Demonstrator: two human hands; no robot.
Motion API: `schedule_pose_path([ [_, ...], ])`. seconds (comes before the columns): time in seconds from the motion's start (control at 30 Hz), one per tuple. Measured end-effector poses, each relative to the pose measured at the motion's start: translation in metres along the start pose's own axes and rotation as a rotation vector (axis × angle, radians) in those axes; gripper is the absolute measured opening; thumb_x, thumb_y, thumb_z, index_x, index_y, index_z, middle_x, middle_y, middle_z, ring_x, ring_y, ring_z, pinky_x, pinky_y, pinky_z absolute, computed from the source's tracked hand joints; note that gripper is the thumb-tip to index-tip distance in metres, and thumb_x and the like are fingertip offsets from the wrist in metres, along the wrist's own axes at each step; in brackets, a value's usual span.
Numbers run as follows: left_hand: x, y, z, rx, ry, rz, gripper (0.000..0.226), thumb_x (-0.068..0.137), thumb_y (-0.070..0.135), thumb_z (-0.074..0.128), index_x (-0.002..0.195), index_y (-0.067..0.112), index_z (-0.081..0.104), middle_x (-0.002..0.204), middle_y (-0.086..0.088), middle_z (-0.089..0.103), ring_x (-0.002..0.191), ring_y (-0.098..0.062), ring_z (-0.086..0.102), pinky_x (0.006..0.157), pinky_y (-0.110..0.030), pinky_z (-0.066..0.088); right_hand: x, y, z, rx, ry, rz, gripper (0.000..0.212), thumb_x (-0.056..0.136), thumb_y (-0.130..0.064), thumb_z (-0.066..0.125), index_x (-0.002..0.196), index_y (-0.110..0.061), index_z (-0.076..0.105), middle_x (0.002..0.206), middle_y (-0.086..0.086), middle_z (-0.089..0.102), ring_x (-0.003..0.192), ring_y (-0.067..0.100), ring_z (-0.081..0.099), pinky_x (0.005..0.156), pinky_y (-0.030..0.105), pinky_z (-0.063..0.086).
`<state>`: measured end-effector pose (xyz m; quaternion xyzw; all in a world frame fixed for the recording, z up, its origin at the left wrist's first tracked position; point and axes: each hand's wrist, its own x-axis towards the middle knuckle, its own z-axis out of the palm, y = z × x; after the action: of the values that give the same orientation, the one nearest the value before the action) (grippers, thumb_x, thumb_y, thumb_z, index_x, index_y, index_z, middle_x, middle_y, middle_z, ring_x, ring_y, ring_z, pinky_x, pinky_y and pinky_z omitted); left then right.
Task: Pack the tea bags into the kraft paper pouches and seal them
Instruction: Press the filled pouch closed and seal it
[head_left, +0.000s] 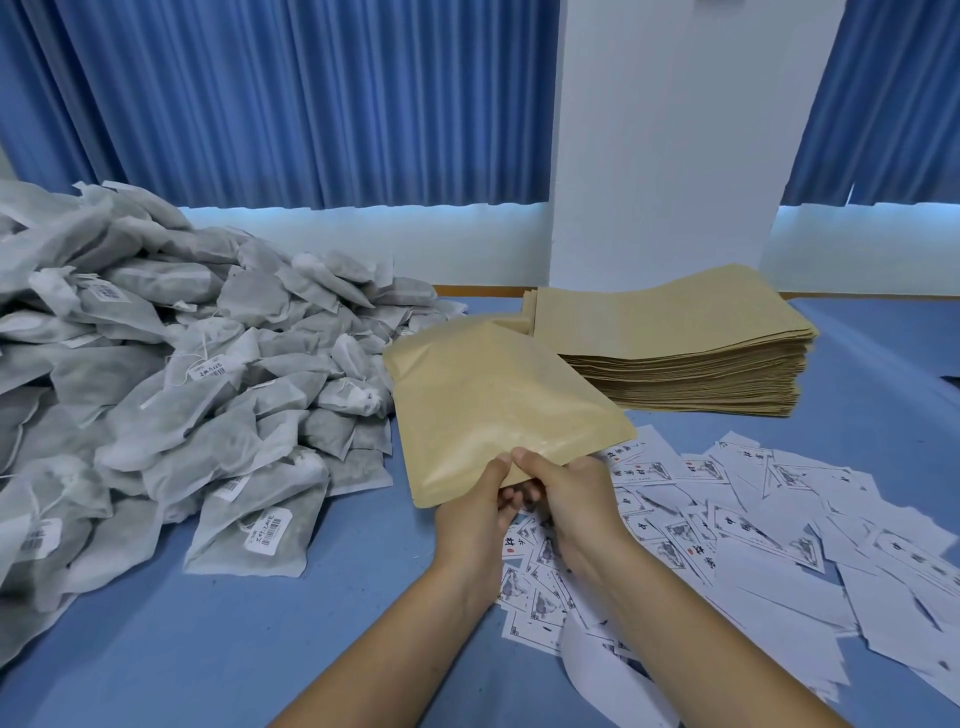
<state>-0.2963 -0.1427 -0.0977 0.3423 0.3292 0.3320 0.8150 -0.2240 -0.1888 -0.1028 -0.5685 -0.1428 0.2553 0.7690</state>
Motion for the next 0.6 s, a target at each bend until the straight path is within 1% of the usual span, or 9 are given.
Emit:
schedule_pose_path([
  [0.07,-0.0001,0.0014,0.0004,-0.024,0.020,0.019,0.009,0.086,0.007,0.068,0.078,0.005,0.065,0.056,0.000,0.064,0.047,-0.007,0.058,0.058,-0.018,0.053,0.0012,-0.0001,0.0005,-0.001,0.015,0.000,0.023,0.081,-0.006,0.071,0.065,-0.003,0.055,0.046,0.007,0.045,0.054,0.022,0.046,0.054,0.029,0.042],
  [0.17,0.0013,0.0039,0.0000,-0.026,0.048,0.032,0.007,0.085,0.002,0.067,0.080,0.005,0.064,0.058,0.001,0.063,0.047,-0.007,0.055,0.062,-0.020,0.052,0.0007,0.0016,0.0019,0.000,0.020,0.008,0.023,0.081,-0.006,0.071,0.064,-0.003,0.055,0.047,0.007,0.045,0.059,0.026,0.045,0.062,0.035,0.042],
  [0.23,0.0022,0.0053,-0.0007,-0.003,0.051,0.050,0.005,0.085,0.002,0.067,0.083,0.004,0.063,0.060,-0.001,0.060,0.052,-0.011,0.053,0.065,-0.021,0.052,-0.0006,0.0025,0.0025,0.032,0.022,0.006,0.016,0.080,-0.005,0.070,0.068,-0.003,0.060,0.048,0.008,0.046,0.063,0.029,0.045,0.066,0.040,0.042],
  [0.3,0.0026,0.0059,-0.0010,0.023,0.046,0.083,0.005,0.085,0.004,0.068,0.088,0.005,0.064,0.065,-0.002,0.061,0.053,-0.010,0.054,0.060,-0.020,0.052,-0.0020,0.0012,0.0029,0.039,0.034,-0.015,0.010,0.080,-0.005,0.070,0.073,-0.002,0.063,0.052,0.010,0.049,0.062,0.028,0.045,0.066,0.041,0.041],
  [0.37,0.0015,0.0057,-0.0008,0.020,0.036,0.098,0.005,0.086,0.006,0.068,0.091,0.006,0.065,0.067,0.000,0.065,0.050,-0.007,0.056,0.057,-0.019,0.052,-0.0031,-0.0010,0.0031,0.052,0.045,-0.033,0.007,0.080,-0.003,0.070,0.075,-0.002,0.065,0.058,0.012,0.052,0.057,0.024,0.046,0.063,0.038,0.041],
  [0.4,0.0010,0.0053,-0.0008,0.012,0.035,0.095,0.004,0.087,0.007,0.067,0.091,0.008,0.065,0.066,0.001,0.066,0.051,-0.007,0.057,0.057,-0.020,0.053,-0.0032,-0.0019,0.0028,0.058,0.049,-0.034,0.007,0.080,-0.003,0.070,0.075,-0.002,0.065,0.058,0.011,0.052,0.053,0.021,0.045,0.059,0.034,0.040],
  [0.5,0.0003,0.0044,-0.0019,0.020,0.062,0.114,0.005,0.089,0.012,0.065,0.093,0.015,0.064,0.067,0.004,0.067,0.056,-0.010,0.057,0.057,-0.023,0.052,-0.0026,-0.0033,0.0010,0.023,0.079,-0.016,0.012,0.082,-0.008,0.069,0.074,-0.004,0.062,0.048,0.004,0.046,0.043,0.016,0.040,0.042,0.022,0.034],
  [0.53,0.0010,0.0045,-0.0024,0.035,0.073,0.134,0.007,0.089,0.013,0.066,0.095,0.017,0.063,0.071,0.004,0.067,0.058,-0.011,0.056,0.058,-0.024,0.051,-0.0023,-0.0032,0.0006,0.013,0.088,-0.015,0.014,0.083,-0.009,0.069,0.074,-0.004,0.061,0.046,0.003,0.044,0.041,0.015,0.039,0.039,0.021,0.032],
  [0.6,0.0018,0.0062,-0.0034,0.060,0.089,0.168,0.013,0.088,0.012,0.067,0.099,0.016,0.063,0.079,0.002,0.067,0.059,-0.010,0.058,0.057,-0.022,0.050,-0.0013,-0.0026,-0.0003,0.025,0.089,-0.010,0.015,0.083,-0.010,0.069,0.075,-0.003,0.060,0.046,0.004,0.044,0.043,0.017,0.039,0.038,0.021,0.031],
])
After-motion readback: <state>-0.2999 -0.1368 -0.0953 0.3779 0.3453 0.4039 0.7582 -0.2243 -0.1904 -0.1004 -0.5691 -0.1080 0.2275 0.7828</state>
